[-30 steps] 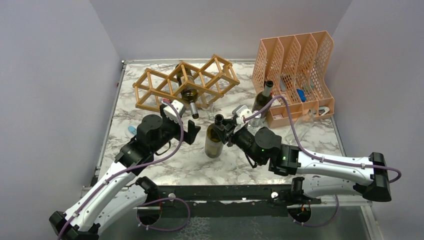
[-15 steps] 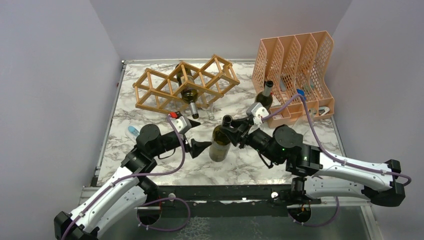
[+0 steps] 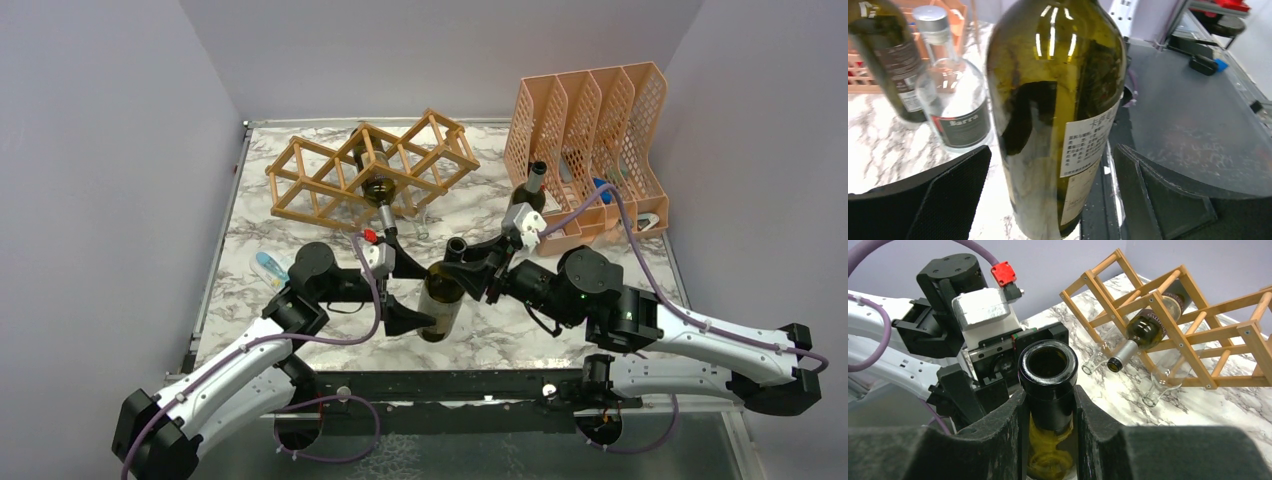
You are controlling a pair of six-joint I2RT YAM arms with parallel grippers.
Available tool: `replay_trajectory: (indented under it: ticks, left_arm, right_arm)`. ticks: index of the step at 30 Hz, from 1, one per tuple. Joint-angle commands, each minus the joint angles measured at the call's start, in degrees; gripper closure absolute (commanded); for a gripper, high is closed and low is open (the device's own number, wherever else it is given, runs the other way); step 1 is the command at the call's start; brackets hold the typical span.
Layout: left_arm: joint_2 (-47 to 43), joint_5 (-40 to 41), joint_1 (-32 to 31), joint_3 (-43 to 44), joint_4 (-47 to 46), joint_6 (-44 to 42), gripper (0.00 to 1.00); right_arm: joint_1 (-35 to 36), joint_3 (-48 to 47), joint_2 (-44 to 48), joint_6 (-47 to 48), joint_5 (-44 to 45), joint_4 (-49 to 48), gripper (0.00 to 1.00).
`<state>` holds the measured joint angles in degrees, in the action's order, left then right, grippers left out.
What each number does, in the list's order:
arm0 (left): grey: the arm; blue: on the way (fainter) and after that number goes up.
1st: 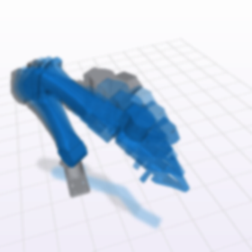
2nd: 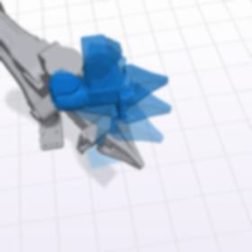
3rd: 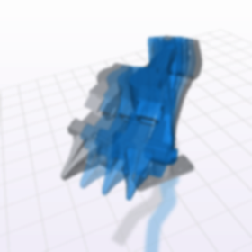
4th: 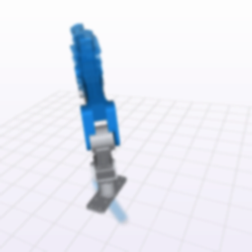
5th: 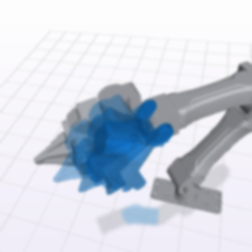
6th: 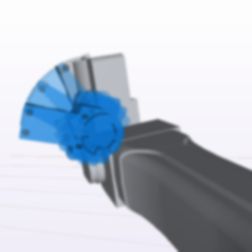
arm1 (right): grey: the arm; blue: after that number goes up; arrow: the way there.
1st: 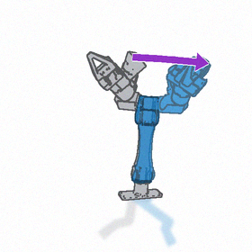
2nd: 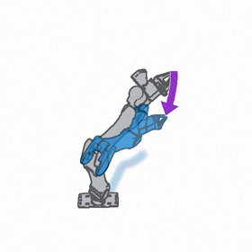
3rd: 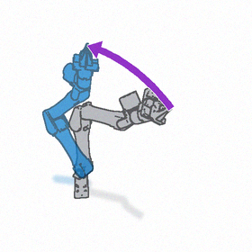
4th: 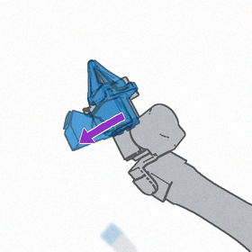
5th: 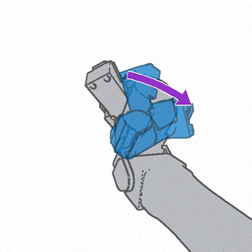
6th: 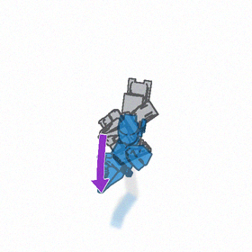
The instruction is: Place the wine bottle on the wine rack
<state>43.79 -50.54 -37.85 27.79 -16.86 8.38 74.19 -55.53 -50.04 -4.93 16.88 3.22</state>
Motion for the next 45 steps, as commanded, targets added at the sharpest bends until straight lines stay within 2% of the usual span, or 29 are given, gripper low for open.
replay_trajectory:
  ticks: [1, 6, 11, 15, 25, 26, 28, 30, 31, 32, 33, 35, 37, 39, 40, 42, 45]
  left_arm:
    - [2.2, -6.7, -1.9, 0.0, -3.9, 0.5, 0.01]
    - [3.1, -5.5, -2.7, 0.0, -3.9, 0.2, 0.01]
    - [3.9, -0.8, -2.9, 0.2, -4.0, 2.3, 0.01]
    - [4.7, -1.8, -3.1, 0.6, -4.0, 3.0, 0.01]
    - [3.9, 0.5, -6.8, 2.0, -5.1, 0.1, 0.03]
    - [4.0, 1.4, -6.9, 2.1, -5.2, 0.0, 0.06]
    - [4.2, 2.5, -7.0, 2.2, -5.2, -0.3, 0.21]
    - [4.3, 3.8, -7.1, 2.3, -5.2, -0.6, 0.45]
    - [4.3, 4.7, -7.1, 2.4, -5.2, -1.0, 0.65]
    - [4.2, 5.8, -7.1, 2.6, -5.2, -1.5, 0.90]
    - [4.1, 7.3, -7.1, 2.7, -5.2, -1.8, 1.00]
    - [3.5, 9.3, -7.1, 3.1, -5.2, -3.1, 1.00]
    - [2.9, 11.2, -7.1, 4.0, -5.2, -5.2, 1.00]
    - [1.8, 13.7, -7.1, 5.0, -5.1, -8.6, 1.00]
    - [1.3, 15.5, -7.1, 5.2, -4.9, -10.8, 1.00]
    - [0.2, 19.5, -7.1, 5.6, -4.5, -16.3, 1.00]
    - [-0.7, 25.0, -7.0, 6.0, -4.0, -27.2, 1.00]
  right_arm:
    - [0.3, -3.4, 0.9, -1.7, -1.7, -6.9, 0.99]
    - [0.3, -3.4, 1.1, -1.3, -5.3, -9.2, 0.99]
    - [0.3, -1.7, 3.2, -1.0, -9.9, -13.1, 0.99]
    - [0.3, -0.3, 5.1, -1.0, -12.6, -16.0, 0.99]
    - [0.3, 1.8, 6.4, -2.2, -14.7, -18.8, 0.99]
    - [0.3, 1.8, 6.5, -2.4, -14.8, -19.0, 0.99]
    - [0.3, 2.0, 6.7, -2.6, -14.9, -19.2, 0.99]
    - [0.3, 2.1, 6.9, -2.7, -14.8, -19.0, 0.99]
    - [0.3, 2.0, 7.1, -2.7, -14.8, -18.7, 0.99]
    - [0.3, 1.9, 7.2, -2.7, -14.9, -18.3, 0.96]
    - [0.3, 1.7, 7.3, -2.7, -15.2, -17.7, 0.91]
    - [0.4, 1.4, 7.7, -2.4, -15.2, -16.3, 0.81]
    - [0.3, 1.2, 8.1, -2.7, -14.6, -15.0, 0.65]
    - [0.3, 0.4, 8.6, -2.6, -13.8, -12.5, 0.40]
    - [0.4, 0.0, 8.8, -2.5, -13.4, -11.5, 0.31]
    - [0.3, -0.2, 9.3, -1.5, -13.1, -10.4, 0.23]
    - [0.3, -0.9, 10.1, -1.1, -12.7, -8.6, 0.18]
